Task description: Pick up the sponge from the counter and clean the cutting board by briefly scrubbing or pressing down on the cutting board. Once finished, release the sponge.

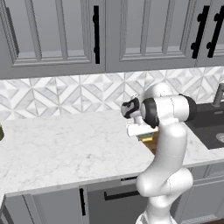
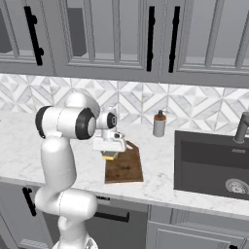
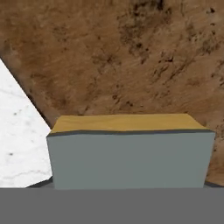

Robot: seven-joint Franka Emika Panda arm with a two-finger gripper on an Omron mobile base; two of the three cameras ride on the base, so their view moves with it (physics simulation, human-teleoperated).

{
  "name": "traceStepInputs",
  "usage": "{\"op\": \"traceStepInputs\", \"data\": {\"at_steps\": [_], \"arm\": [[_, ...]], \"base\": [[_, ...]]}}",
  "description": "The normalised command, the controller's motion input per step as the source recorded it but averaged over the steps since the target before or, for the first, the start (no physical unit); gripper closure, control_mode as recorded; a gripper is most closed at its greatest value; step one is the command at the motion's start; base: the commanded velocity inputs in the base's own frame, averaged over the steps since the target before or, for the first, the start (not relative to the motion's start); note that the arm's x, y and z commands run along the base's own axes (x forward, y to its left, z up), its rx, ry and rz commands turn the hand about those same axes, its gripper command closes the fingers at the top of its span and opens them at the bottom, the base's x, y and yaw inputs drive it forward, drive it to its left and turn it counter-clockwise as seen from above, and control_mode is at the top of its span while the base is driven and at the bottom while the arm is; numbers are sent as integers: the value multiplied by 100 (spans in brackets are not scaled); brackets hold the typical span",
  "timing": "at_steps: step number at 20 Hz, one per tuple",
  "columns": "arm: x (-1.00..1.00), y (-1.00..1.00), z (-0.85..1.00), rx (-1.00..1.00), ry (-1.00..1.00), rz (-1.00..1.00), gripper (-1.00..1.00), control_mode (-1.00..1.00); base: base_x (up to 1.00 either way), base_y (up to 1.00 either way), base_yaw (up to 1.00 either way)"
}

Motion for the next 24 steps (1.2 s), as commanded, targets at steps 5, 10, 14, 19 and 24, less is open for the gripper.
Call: {"op": "traceStepInputs", "data": {"at_steps": [5,10,14,19,24], "arm": [[52,7,72,0,0,-10,100,-100],[57,13,5,0,0,-6,100,-100],[51,11,-53,-2,6,-3,100,-100],[19,0,-76,-8,7,0,100,-100],[-12,-38,41,4,-3,0,100,-100]], "base": [[0,0,0],[0,0,0],[0,0,0],[0,0,0],[0,0,0]]}}
